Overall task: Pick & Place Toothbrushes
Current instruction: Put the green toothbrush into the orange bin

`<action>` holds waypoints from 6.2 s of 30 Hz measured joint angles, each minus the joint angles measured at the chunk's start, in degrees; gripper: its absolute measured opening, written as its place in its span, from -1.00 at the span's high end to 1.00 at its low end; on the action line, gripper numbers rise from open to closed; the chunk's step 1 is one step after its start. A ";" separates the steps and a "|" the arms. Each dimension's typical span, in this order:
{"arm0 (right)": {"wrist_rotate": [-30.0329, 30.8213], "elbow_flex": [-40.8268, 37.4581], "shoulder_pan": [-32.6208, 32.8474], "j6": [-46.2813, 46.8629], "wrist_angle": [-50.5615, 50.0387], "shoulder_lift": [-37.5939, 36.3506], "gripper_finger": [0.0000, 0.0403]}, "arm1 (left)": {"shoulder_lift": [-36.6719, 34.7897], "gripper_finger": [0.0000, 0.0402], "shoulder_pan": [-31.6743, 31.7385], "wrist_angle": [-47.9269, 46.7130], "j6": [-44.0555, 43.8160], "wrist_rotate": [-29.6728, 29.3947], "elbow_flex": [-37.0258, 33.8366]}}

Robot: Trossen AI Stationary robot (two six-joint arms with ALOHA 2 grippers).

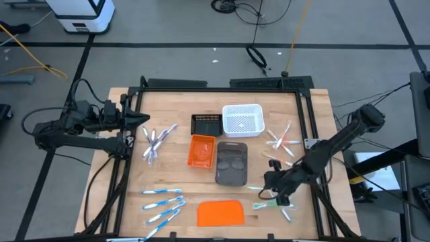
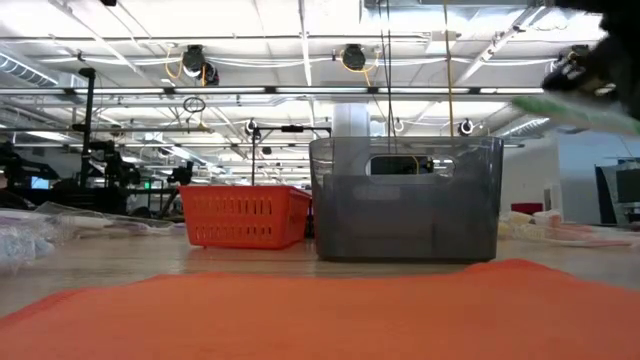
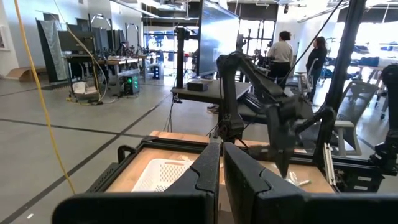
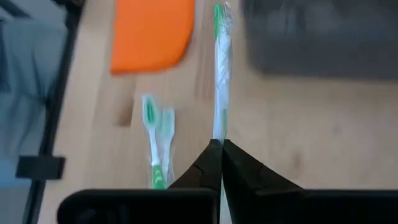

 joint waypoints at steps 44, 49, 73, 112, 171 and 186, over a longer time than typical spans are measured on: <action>12.65 0.00 -23.63 -43.62 45.79 -10.08 1.00 | 14.27 0.88 0.00 10.85 1.30 0.00 0.00; 7.12 0.00 -26.44 -43.44 49.99 -7.36 1.00 | 20.86 0.88 0.00 15.45 1.77 0.47 -0.01; 5.11 0.00 -28.59 -44.49 53.16 -5.73 1.00 | 52.41 0.88 -0.09 50.09 5.14 2.52 0.00; 5.05 0.02 -29.66 -44.27 54.72 -4.03 1.00 | 76.36 -0.06 -2.45 73.33 9.15 3.44 11.08; 2.28 0.02 -29.64 -44.48 54.67 -4.07 1.00 | 77.64 0.94 -2.45 72.11 9.80 3.52 12.57; 2.56 -0.02 -29.68 -45.04 54.11 -3.98 1.00 | 72.11 0.97 -3.72 58.65 8.61 -2.78 12.57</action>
